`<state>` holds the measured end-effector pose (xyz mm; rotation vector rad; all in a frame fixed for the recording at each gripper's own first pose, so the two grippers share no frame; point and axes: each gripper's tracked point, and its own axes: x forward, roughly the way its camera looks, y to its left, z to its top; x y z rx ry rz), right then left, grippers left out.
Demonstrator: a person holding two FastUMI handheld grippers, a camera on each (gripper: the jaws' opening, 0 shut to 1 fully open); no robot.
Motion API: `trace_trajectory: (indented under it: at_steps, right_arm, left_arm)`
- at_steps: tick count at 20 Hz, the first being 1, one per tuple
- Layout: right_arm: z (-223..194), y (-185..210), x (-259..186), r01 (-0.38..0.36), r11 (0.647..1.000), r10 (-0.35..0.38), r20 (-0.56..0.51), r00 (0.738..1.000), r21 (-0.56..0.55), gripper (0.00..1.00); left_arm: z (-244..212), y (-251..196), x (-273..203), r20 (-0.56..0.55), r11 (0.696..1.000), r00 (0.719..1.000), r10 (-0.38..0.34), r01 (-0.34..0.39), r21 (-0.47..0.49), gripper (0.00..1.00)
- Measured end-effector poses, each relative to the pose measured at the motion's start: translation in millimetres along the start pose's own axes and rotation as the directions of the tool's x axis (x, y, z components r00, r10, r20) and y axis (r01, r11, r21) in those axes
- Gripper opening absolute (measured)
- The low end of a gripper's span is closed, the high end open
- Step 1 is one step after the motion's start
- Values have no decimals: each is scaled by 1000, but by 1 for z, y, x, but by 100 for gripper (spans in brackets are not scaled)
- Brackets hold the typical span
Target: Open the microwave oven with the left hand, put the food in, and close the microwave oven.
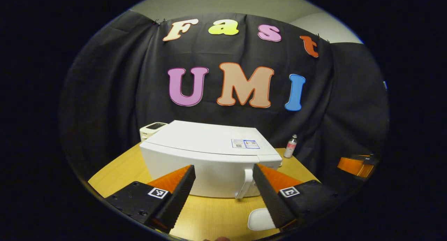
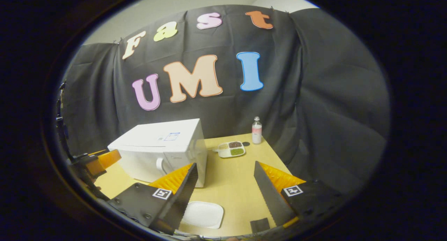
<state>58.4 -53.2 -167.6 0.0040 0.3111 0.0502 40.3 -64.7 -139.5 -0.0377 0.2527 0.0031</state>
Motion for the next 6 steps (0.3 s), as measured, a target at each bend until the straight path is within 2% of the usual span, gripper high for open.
trace_trajectory:
  at_steps: [1, 6]
  right_arm:
    - [0, -1, -1, -2, 1000, 2, 0, 1000, -2, 91]
    - [4, -4, -6, -15, 1000, 15, 9, 1000, 2, 91]
  left_arm:
    - [2, -1, -5, 8, 1000, 1000, 4, -4, 13, 96]
    - [1, -20, -9, 10, 999, 1000, -27, 27, 38, 96]
